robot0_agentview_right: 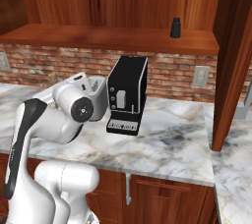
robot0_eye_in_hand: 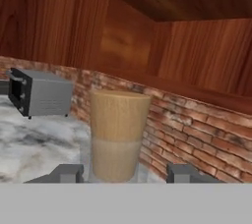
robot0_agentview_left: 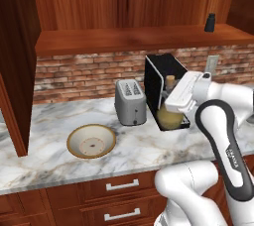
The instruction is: Retrieve the bottle and the shaker from the cabinet and place them next to the mixing bowl on the counter. Then add garlic from the fridge to the mixing bowl.
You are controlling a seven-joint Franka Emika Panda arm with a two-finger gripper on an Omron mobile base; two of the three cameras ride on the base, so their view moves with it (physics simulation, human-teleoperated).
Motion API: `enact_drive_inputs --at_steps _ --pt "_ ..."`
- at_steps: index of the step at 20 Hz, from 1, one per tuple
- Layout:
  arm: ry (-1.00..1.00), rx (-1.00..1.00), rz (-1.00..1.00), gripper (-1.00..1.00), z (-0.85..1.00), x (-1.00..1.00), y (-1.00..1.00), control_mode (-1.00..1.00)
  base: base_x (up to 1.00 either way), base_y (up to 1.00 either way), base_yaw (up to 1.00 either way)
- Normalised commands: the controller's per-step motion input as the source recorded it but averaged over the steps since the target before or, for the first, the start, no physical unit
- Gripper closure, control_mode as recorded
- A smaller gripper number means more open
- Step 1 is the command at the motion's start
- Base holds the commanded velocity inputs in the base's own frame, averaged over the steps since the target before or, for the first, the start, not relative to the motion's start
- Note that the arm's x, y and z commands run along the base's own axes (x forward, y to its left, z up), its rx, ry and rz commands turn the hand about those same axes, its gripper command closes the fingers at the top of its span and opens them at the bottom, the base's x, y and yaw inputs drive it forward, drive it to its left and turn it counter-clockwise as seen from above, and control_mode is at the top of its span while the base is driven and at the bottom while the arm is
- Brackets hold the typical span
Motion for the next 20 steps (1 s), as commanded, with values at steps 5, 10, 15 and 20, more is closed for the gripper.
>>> enact_drive_inputs --at_steps 5,10,15,20 --pt "-0.13 0.0 0.0 1.0 -0.48 0.0 0.23 -1.0 0.0 0.0 0.0" --pt "-0.04 0.01 0.0 1.0 -0.24 0.0 0.33 -1.0 0.0 0.0 0.0" --pt "0.0 0.05 0.0 1.0 -0.18 0.0 0.39 -1.0 0.0 0.0 0.0" --pt "0.0 0.05 0.0 1.0 -0.19 0.0 0.3 -1.0 0.0 0.0 0.0"
